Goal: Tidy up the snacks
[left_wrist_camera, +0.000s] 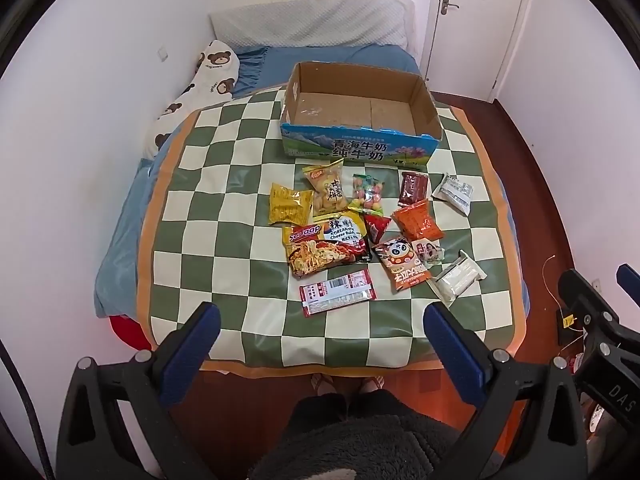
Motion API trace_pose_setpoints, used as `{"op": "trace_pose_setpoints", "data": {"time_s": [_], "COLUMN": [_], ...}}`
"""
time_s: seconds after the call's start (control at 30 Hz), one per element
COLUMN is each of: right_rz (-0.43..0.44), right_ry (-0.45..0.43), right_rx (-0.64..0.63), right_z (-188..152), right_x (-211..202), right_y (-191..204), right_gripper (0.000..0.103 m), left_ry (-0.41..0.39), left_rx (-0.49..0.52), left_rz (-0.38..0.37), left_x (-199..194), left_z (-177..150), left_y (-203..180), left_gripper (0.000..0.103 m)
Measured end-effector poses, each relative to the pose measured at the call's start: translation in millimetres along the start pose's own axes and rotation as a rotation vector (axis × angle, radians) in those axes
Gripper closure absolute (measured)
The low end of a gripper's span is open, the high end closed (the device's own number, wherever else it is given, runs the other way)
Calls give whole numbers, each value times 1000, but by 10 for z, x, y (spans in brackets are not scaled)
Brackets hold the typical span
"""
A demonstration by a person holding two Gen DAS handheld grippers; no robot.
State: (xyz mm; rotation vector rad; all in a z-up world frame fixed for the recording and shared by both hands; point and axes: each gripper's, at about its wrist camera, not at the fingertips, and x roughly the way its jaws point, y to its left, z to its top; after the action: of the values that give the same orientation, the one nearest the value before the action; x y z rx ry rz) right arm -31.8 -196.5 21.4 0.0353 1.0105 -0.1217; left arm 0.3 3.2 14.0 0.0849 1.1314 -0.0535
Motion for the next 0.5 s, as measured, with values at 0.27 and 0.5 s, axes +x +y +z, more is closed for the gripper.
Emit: {"op": "trace_pose_setpoints", "data": {"time_s": [0.27, 0.5], "right_rz": [2, -5], "right_ry": [1, -2], "right_rx": [-3, 0], "right_z": [-8, -15], "right_x": [-26, -37], "right_y": [31, 16], "right_gripper": [0, 0], "left_ry": [-3, -5], "left_rx": [0, -1], "left_rz": [0, 1], "left_x": [-2, -3], "left_z": [-12, -15], "left_y": [3, -4], "left_gripper": [0, 0]}}
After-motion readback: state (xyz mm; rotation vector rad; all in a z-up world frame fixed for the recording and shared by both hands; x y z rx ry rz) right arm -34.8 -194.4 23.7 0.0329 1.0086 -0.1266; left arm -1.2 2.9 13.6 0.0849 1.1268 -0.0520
